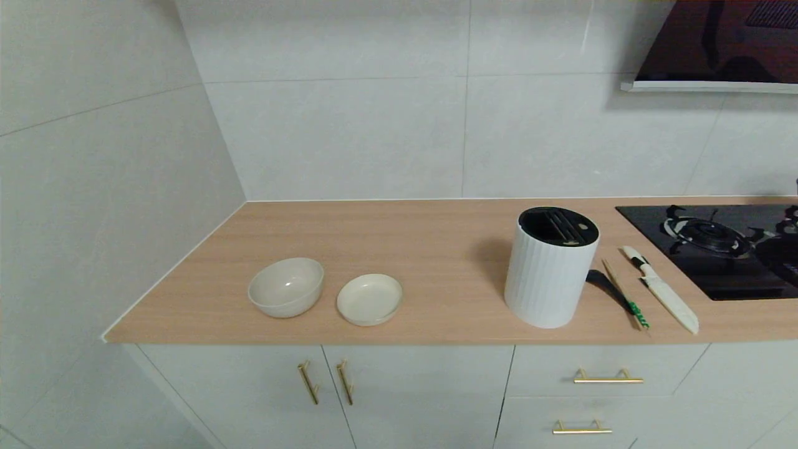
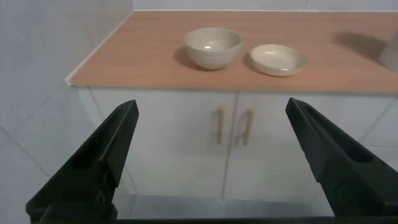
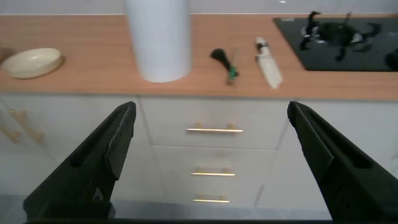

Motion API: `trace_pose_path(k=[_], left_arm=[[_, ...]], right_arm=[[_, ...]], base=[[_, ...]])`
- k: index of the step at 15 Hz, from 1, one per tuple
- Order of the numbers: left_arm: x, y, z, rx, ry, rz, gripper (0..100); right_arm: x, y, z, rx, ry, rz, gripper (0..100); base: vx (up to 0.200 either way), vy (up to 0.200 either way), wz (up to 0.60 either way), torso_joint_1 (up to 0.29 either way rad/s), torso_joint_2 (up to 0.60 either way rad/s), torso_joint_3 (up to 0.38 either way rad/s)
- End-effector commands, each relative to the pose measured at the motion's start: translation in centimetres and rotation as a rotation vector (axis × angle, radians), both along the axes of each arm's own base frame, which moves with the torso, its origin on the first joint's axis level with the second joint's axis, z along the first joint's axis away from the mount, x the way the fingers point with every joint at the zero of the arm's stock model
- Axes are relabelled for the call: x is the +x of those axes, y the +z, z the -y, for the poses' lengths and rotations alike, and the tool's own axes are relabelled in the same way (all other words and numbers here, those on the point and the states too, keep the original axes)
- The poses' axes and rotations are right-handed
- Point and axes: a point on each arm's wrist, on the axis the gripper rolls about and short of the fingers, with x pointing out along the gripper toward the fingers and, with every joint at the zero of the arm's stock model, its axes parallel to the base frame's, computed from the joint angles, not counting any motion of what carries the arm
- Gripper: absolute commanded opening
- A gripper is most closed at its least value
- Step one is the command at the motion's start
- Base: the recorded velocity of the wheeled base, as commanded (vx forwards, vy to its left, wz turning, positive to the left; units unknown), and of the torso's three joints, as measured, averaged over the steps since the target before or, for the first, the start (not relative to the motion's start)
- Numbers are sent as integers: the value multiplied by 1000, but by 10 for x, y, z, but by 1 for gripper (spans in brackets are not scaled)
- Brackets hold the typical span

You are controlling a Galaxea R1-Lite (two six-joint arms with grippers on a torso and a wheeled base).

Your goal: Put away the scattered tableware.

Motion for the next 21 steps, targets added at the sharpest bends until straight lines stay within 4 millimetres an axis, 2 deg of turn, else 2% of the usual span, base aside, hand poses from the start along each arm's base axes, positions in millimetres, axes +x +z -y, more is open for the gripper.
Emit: trace_pose_path(k=[1, 16, 21], left_arm=[[0, 0, 0, 0, 1, 0, 100], [0, 0, 0, 0, 1, 0, 100], [0, 0, 0, 3, -1, 0, 100]], right_arm=[[0, 0, 0, 0, 0, -1, 100], [0, 0, 0, 2, 0, -1, 100], [0, 0, 0, 2, 0, -1, 100]], base=[[0, 200, 0, 7, 7, -7], [0, 200, 0, 3, 3, 1], [0, 0, 0, 0, 0, 0]])
